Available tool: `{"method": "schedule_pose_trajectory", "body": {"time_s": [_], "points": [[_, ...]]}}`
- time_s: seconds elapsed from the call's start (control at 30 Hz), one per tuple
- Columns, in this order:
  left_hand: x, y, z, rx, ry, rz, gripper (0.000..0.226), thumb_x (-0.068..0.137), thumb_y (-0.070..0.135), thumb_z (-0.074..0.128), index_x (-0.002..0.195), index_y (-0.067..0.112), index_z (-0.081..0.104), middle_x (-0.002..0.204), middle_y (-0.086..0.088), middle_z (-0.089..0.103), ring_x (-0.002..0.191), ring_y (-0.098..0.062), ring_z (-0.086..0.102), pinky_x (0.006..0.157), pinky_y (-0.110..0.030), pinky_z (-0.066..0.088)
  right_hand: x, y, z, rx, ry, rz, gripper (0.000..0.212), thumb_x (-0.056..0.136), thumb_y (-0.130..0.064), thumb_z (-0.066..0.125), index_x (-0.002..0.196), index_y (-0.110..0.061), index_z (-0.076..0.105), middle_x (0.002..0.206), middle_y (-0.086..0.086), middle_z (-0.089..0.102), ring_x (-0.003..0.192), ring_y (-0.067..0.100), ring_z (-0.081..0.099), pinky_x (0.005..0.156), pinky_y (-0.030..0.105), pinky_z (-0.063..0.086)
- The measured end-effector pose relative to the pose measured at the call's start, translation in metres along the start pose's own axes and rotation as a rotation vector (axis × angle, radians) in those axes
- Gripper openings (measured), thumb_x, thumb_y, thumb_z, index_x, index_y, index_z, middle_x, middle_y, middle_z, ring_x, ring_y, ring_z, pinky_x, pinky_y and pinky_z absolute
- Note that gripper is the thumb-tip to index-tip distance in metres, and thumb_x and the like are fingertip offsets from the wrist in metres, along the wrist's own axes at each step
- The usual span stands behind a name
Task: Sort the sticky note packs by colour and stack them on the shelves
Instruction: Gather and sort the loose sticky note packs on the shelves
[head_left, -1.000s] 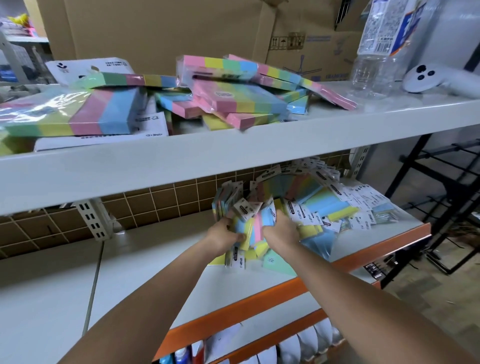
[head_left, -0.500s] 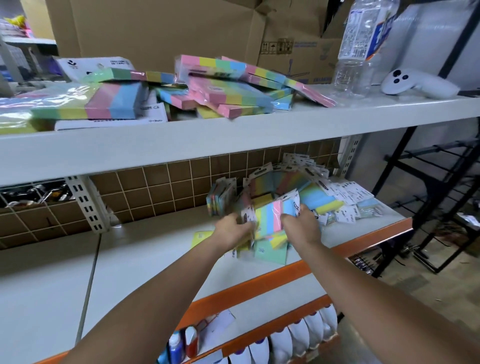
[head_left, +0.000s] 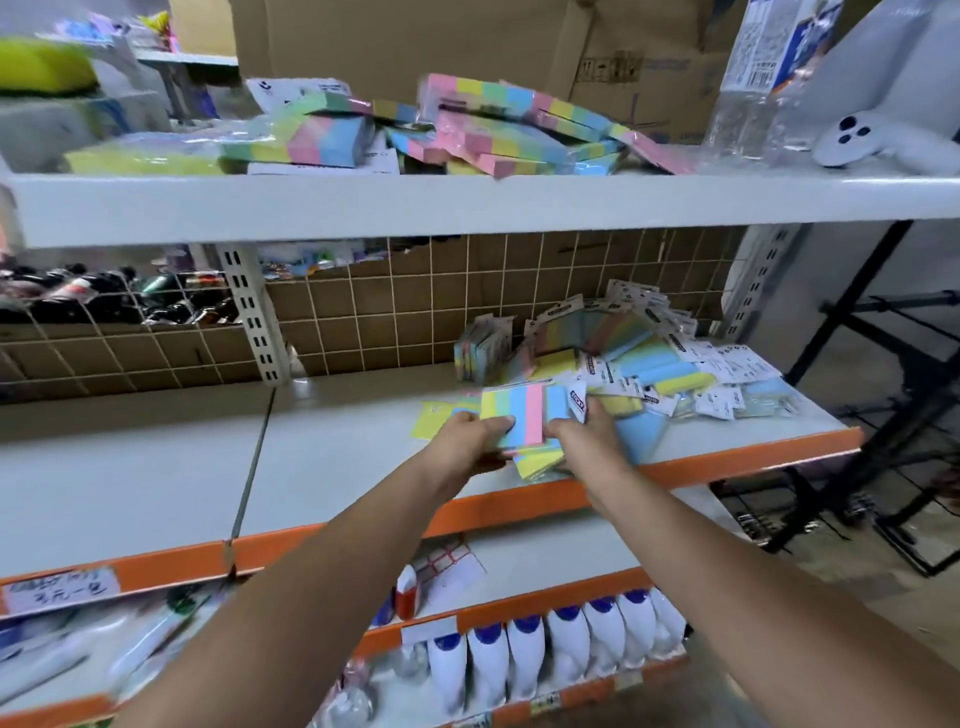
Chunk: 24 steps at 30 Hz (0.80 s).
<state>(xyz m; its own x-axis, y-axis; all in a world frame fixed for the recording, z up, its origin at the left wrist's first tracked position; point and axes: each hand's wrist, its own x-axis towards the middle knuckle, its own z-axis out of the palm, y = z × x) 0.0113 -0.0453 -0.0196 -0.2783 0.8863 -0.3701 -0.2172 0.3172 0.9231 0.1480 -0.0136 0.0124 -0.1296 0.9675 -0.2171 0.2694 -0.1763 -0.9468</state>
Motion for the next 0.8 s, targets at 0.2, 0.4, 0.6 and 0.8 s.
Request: {"method": "schedule_pose_trajectory", "body": {"time_s": [0.2, 0.4, 0.6, 0.8], "points": [[-0.033, -0.017, -0.033, -0.116, 0.087, -0.074, 0.039, 0.088, 0.012, 0.064, 0.12, -0.009, 0.053, 0.1, -0.021, 0.062, 0.068, -0.023, 0.062, 0.053, -0.025, 0.054, 0.003, 0.027, 0.029, -0.051, -0.111, 0.017, 0.078, 0.045, -0.027, 0.068, 0.122, -0.022, 0.054, 0.118, 0.006, 0.065, 0.101, 0.031, 0.065, 0.086, 0.052, 0.055], [-0.062, -0.031, -0.07, -0.151, 0.2, -0.101, 0.01, 0.09, 0.007, 0.06, 0.095, 0.001, 0.054, 0.097, -0.02, 0.061, 0.072, -0.025, 0.061, 0.068, -0.034, 0.056, -0.007, 0.041, 0.065, -0.043, -0.19, 0.032, 0.098, 0.041, -0.037, 0.068, 0.135, -0.025, 0.044, 0.13, 0.004, 0.058, 0.112, 0.031, 0.061, 0.093, 0.053, 0.051], [-0.084, -0.039, -0.111, -0.217, 0.309, -0.08, 0.005, 0.091, 0.004, 0.055, 0.093, 0.002, 0.052, 0.087, -0.017, 0.06, 0.07, -0.025, 0.062, 0.076, -0.039, 0.055, -0.056, 0.009, 0.096, 0.005, -0.312, 0.074, 0.036, 0.087, -0.006, 0.051, 0.121, -0.019, 0.053, 0.112, 0.008, 0.059, 0.098, 0.026, 0.059, 0.09, 0.049, 0.053], [-0.091, -0.037, -0.157, -0.3, 0.367, -0.085, 0.032, 0.088, 0.005, 0.057, 0.118, -0.002, 0.049, 0.114, -0.025, 0.059, 0.086, -0.034, 0.064, 0.084, -0.045, 0.056, -0.06, 0.007, 0.131, -0.033, -0.43, 0.033, 0.035, 0.091, -0.002, 0.052, 0.119, -0.023, 0.055, 0.098, -0.002, 0.063, 0.09, 0.018, 0.062, 0.083, 0.04, 0.056]]}}
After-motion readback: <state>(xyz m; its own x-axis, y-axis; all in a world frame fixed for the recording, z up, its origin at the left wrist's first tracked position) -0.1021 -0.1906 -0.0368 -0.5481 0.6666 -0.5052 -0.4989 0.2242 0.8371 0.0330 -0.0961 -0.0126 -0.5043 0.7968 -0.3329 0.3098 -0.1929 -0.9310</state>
